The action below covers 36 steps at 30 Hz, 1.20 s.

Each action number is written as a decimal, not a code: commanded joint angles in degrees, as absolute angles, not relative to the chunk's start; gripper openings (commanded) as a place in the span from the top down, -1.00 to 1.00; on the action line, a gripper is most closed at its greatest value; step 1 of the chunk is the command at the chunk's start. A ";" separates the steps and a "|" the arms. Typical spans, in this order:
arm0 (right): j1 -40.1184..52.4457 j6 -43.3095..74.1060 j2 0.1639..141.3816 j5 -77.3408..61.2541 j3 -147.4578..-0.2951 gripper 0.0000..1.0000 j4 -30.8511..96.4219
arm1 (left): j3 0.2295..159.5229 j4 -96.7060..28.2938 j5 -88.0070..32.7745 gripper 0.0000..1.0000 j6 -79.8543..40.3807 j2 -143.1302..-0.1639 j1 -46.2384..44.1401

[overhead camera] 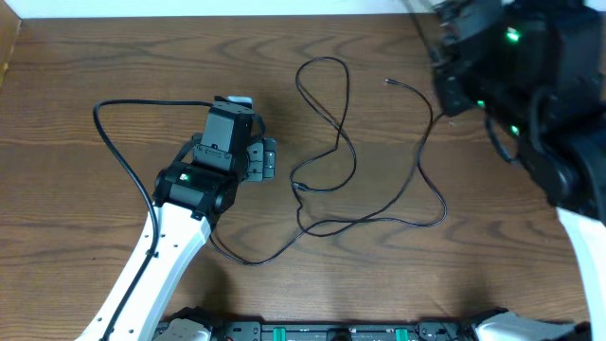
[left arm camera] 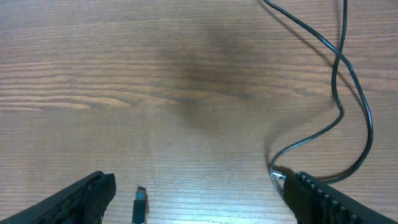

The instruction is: Untangle cables

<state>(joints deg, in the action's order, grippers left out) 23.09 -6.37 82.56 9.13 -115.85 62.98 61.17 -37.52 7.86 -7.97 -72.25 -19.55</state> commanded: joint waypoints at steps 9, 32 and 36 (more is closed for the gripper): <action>18.15 -3.44 84.44 19.09 -113.56 0.98 65.25 | 62.11 -37.71 8.43 -0.82 -8.88 -72.25 -19.31; 17.65 -10.41 113.95 -20.53 -111.63 0.88 57.78 | 62.11 -37.71 8.43 -0.82 -8.88 -72.23 -19.31; 18.83 -12.16 118.17 -24.16 -111.63 0.86 56.45 | 62.11 -37.71 8.43 -0.82 -8.88 -72.25 -19.31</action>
<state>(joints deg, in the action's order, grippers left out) 17.65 -10.35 116.79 -18.65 -111.68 56.84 61.17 -37.52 7.88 -7.97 -72.25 -19.55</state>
